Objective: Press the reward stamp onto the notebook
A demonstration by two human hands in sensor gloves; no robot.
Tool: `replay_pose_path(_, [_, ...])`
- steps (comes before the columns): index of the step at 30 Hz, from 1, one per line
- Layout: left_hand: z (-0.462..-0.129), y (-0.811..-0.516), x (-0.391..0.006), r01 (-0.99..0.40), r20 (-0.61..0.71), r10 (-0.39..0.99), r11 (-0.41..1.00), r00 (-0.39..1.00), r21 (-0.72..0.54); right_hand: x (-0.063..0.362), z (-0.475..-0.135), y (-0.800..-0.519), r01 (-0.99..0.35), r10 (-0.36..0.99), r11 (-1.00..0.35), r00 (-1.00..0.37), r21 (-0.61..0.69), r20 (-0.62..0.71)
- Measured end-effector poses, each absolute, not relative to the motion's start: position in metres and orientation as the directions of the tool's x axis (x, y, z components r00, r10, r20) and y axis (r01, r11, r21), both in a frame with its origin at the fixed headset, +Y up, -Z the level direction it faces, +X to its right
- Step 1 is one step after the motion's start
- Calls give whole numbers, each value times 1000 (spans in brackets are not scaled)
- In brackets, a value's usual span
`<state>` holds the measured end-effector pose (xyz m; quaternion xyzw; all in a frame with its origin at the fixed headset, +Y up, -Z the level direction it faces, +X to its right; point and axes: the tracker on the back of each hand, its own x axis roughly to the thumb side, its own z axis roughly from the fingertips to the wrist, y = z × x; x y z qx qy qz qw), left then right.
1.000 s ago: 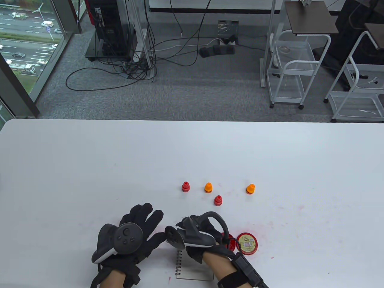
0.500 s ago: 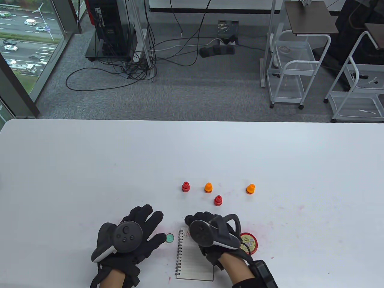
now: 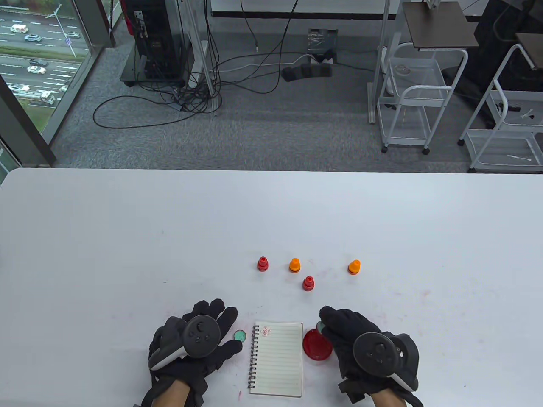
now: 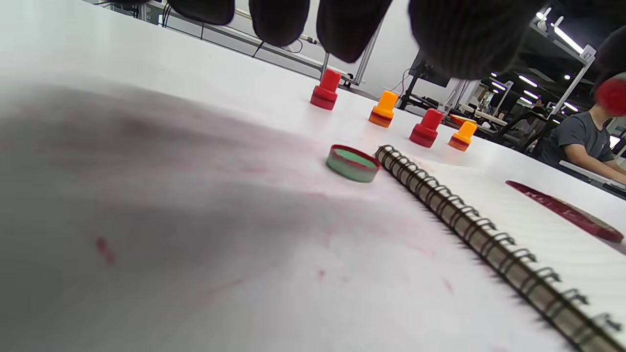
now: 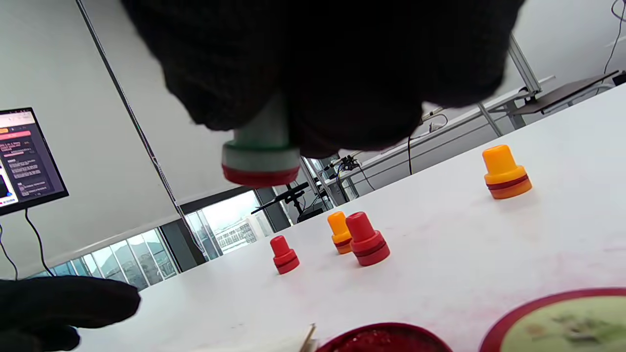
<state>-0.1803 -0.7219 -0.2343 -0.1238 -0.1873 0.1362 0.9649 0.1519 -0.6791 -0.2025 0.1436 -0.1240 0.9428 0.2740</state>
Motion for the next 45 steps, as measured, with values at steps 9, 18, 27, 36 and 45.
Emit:
replay_pose_path(9, [-241, -738, -167, -119, 296, 232, 928, 927, -354, 144, -199, -679, -531, 443, -828, -816, -180, 373])
replay_pose_path(18, [-244, -743, -145, -38, 328, 138, 955, 935, -294, 139, -199, -680, -503, 416, -847, -828, -173, 376])
replay_pose_path(27, [-245, -747, -142, -51, 305, 139, 959, 942, -280, 140, -198, -680, -497, 408, -848, -834, -183, 371])
replay_pose_path(36, [-244, -745, -138, -54, 291, 140, 958, 947, -283, 138, -196, -680, -495, 405, -849, -833, -185, 376])
replay_pose_path(45, [-240, -718, -144, -446, 293, 487, 873, 823, -199, 132, -194, -681, -522, 419, -831, -815, -193, 401])
